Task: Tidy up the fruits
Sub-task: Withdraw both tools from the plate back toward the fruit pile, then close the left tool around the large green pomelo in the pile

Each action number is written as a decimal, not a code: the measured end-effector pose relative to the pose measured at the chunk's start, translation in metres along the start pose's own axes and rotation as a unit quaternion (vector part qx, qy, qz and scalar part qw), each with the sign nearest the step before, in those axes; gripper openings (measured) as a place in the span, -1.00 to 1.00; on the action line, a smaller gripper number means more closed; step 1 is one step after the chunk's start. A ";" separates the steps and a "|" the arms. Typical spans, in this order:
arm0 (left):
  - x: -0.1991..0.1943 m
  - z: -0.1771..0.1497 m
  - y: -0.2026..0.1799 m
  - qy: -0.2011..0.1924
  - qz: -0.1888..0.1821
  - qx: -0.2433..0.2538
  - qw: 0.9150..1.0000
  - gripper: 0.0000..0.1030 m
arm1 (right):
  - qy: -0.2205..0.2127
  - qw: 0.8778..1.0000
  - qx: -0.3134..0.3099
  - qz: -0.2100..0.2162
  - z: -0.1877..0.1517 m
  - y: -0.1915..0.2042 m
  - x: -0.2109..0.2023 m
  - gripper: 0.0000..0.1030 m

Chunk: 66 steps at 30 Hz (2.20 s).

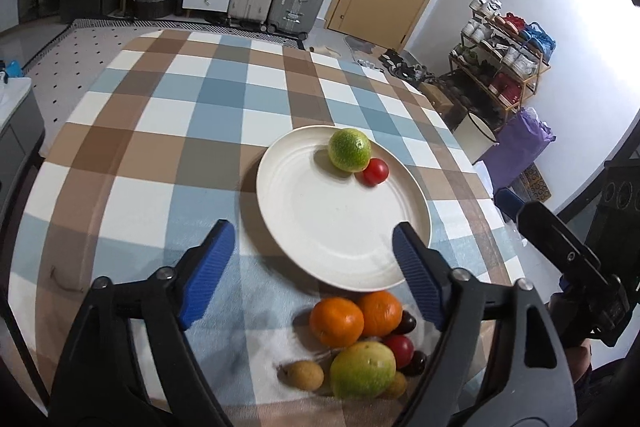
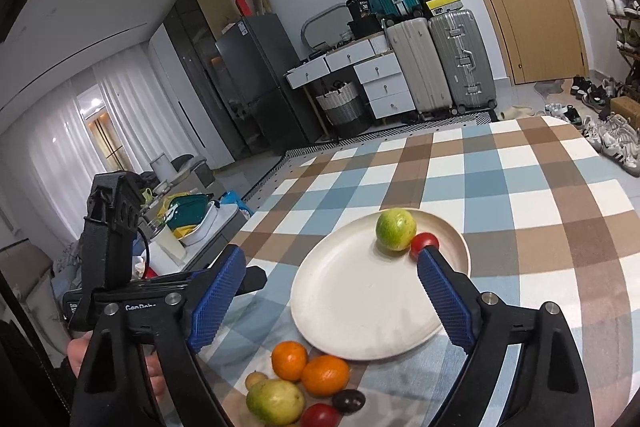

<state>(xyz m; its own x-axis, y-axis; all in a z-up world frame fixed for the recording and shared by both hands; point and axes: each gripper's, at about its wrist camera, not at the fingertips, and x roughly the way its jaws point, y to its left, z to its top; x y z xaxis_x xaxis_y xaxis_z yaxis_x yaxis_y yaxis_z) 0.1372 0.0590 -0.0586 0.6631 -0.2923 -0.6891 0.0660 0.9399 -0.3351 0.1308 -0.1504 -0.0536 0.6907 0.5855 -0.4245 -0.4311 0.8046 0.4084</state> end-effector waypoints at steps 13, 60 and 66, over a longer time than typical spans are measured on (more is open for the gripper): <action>-0.036 -0.033 -0.002 -0.013 0.003 0.004 1.000 0.96 | 0.003 1.000 -0.014 -0.009 -0.026 0.018 -0.023 0.99; 0.011 -0.088 -0.036 0.092 -0.068 0.094 0.989 0.05 | 0.018 0.999 -0.012 -0.038 -0.058 0.018 -0.052 0.99; 0.011 -0.089 -0.042 0.099 -0.056 0.112 0.987 -0.08 | 0.017 0.999 -0.013 -0.038 -0.058 0.018 -0.052 0.99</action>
<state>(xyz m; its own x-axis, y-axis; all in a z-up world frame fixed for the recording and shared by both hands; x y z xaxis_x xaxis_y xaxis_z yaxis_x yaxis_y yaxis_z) 0.0757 0.0005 -0.1095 0.4856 -0.4042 -0.7752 0.3084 0.9089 -0.2807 0.0537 -0.1606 -0.0711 0.7014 0.5255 -0.4815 -0.3931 0.8488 0.3536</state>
